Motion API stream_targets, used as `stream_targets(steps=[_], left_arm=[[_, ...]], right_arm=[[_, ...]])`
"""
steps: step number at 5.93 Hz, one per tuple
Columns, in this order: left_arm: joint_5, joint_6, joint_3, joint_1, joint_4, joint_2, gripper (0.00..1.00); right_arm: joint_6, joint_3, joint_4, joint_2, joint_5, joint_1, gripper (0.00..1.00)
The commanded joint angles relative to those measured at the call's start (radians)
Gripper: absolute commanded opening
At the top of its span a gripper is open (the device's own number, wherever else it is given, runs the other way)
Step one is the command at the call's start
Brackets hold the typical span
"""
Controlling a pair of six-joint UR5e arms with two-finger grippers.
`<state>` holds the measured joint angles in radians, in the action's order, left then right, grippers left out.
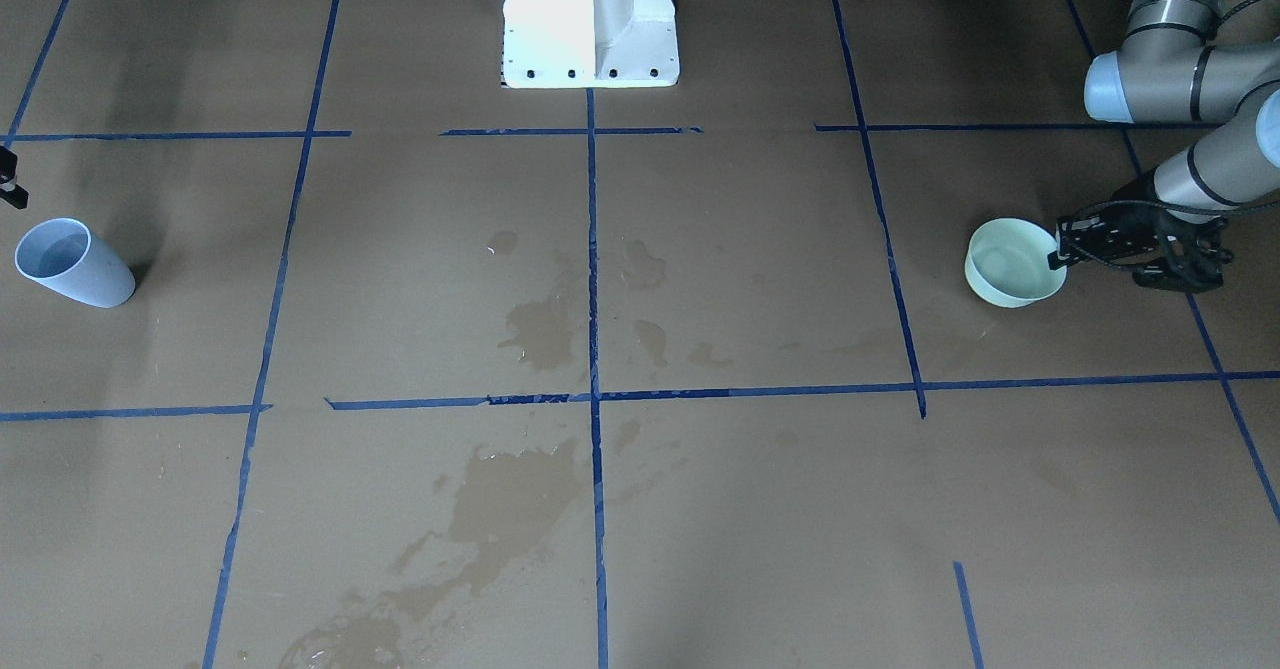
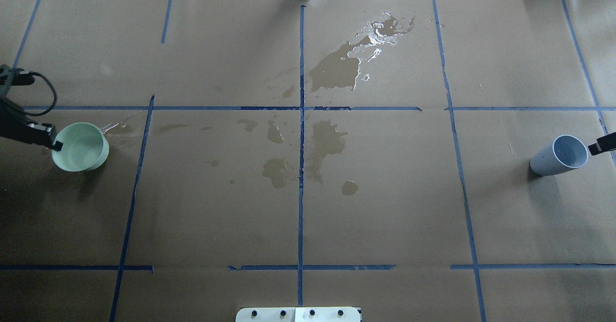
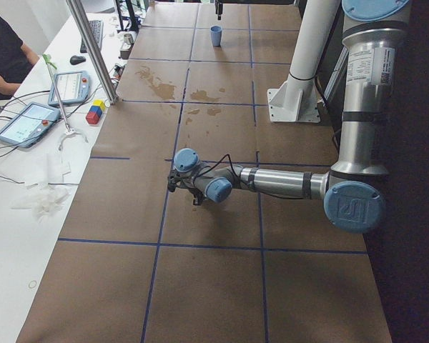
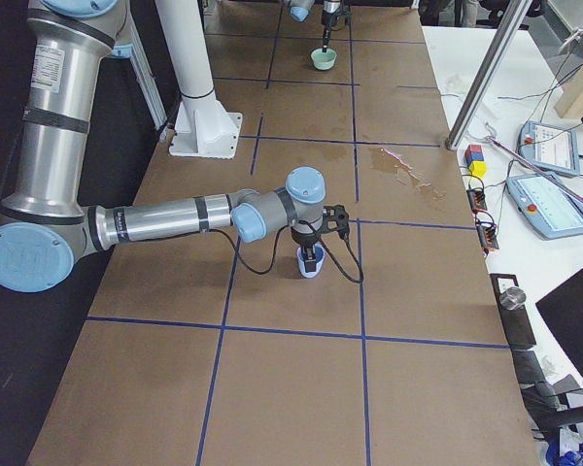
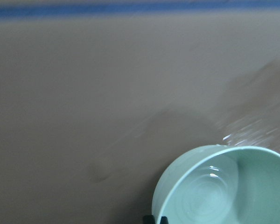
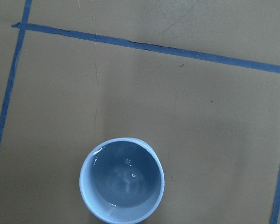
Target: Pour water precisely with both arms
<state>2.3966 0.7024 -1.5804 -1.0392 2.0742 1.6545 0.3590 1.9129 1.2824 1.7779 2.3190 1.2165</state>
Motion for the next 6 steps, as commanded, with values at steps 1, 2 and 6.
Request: stream_targets(steps=[1, 2, 6], left_arm=[[-0.01, 0.211, -0.033, 0.133, -0.011, 0.199, 0.0], [-0.054, 0.352, -0.027, 0.243, -0.014, 0.326, 0.0], [-0.332, 0.459, 0.169, 0.452, -0.134, 0.665, 0.02]], right_arm=[[0.001, 0.0, 0.002, 0.001, -0.001, 0.0, 1.0], [0.003, -0.002, 0.002, 0.005, -0.001, -0.002, 1.0], [0.003, -0.008, 0.002, 0.006, 0.0, -0.002, 1.0]])
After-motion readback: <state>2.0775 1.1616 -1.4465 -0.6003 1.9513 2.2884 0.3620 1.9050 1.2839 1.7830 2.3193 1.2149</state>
